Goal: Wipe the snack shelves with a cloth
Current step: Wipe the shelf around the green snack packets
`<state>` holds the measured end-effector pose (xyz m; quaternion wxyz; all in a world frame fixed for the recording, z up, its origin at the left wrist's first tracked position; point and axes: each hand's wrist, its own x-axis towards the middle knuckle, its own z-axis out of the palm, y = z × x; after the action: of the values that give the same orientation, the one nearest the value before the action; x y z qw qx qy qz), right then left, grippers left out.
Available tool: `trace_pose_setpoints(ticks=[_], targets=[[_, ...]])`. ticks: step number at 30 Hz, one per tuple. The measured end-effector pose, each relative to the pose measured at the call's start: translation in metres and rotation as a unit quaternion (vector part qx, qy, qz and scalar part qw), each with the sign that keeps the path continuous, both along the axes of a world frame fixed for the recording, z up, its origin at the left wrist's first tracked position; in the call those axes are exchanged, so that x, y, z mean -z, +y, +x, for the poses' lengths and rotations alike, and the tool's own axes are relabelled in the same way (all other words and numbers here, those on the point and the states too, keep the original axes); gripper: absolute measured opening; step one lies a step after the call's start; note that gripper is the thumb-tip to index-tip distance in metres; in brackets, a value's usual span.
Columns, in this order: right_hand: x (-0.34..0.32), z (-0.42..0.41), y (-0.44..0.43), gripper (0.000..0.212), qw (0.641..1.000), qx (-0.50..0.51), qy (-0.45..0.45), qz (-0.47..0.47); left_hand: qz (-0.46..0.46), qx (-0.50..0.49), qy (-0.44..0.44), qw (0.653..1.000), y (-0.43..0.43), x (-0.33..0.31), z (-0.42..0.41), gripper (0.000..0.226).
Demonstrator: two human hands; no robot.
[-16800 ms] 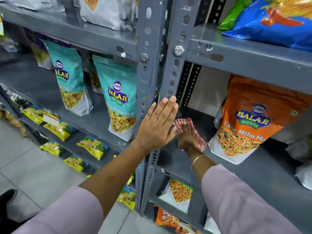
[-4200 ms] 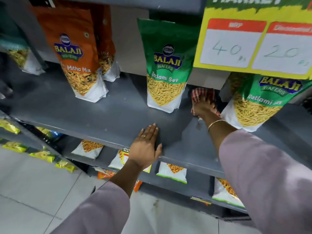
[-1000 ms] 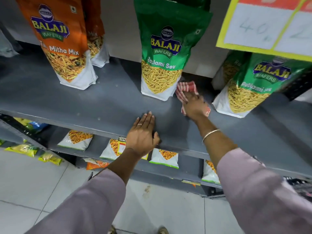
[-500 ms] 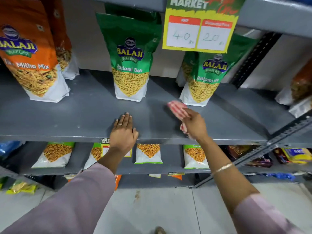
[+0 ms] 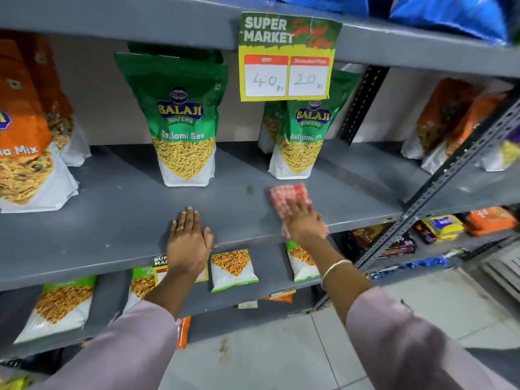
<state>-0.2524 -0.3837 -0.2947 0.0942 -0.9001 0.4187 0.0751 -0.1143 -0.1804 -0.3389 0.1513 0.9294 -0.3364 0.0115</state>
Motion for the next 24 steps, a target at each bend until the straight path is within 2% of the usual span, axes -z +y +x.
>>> trace_pose_setpoints(ticks=[2,4,6,9,11,13,18,21,24], targets=[[-0.002,-0.005,-0.03,0.072,0.993,0.103,-0.01,0.049,-0.01,0.0,-0.006,1.0,0.0,0.002,0.001,0.07],[0.0,0.005,-0.042,0.083,0.988,0.139,0.001,0.067,-0.008,0.0,-0.006,1.0,0.0,0.003,0.001,0.066],[0.001,0.022,-0.024,0.09,0.997,0.067,0.024,0.029,0.0,-0.001,-0.001,1.0,-0.004,0.003,0.001,0.064],[0.001,0.041,0.027,0.064,0.991,-0.132,0.008,0.001,0.007,-0.009,-0.009,1.0,-0.004,0.006,0.002,0.061],[0.003,0.039,0.026,0.052,0.985,-0.166,-0.037,0.018,0.009,-0.012,-0.019,1.0,-0.004,0.007,0.002,0.06],[0.004,0.025,-0.006,0.052,0.987,-0.153,-0.04,0.016,0.015,-0.016,-0.028,0.999,-0.005,0.006,0.002,0.059],[0.01,-0.04,-0.128,0.055,0.998,-0.047,-0.029,-0.003,0.003,-0.072,-0.039,0.997,-0.042,-0.008,-0.022,0.055],[0.012,-0.071,-0.188,0.054,0.999,-0.023,-0.037,0.0,0.006,-0.03,-0.075,0.997,-0.102,-0.018,-0.058,0.061],[0.013,-0.095,-0.246,0.055,0.999,-0.016,-0.051,0.008,0.004,0.024,-0.073,0.997,-0.183,-0.017,-0.109,0.064]])
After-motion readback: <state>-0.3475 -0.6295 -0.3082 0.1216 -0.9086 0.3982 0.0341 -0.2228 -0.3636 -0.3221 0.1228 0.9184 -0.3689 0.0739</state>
